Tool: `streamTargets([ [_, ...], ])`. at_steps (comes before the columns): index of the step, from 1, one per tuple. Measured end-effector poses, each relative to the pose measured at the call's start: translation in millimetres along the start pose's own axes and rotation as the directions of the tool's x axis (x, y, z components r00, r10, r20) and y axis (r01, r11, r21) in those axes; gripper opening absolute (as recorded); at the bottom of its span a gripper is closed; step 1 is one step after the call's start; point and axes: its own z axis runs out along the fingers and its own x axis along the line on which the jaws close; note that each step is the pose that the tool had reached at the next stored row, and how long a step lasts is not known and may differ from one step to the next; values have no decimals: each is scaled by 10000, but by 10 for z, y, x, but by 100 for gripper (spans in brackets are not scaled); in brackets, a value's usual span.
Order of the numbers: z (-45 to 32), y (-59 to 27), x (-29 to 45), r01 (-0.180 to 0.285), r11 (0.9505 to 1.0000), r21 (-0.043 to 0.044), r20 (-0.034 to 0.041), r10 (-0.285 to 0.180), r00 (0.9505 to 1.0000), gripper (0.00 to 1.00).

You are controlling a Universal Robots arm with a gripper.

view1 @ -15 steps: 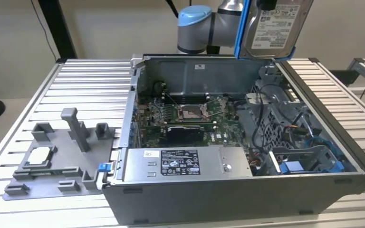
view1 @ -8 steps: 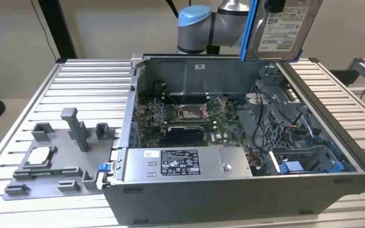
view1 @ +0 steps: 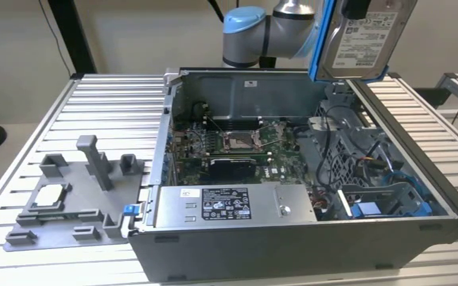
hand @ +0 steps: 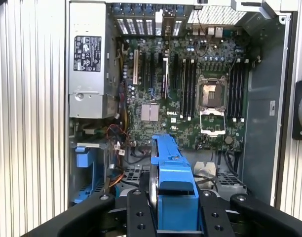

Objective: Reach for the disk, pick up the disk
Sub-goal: 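Pick up the disk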

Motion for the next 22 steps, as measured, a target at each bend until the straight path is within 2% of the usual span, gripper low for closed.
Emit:
streamTargets([
  [13, 10, -168, 152, 0, 10000, 0, 0, 0, 10000, 0],
  [22, 17, -314, 257, 0, 10000, 0, 0, 0, 10000, 0],
])
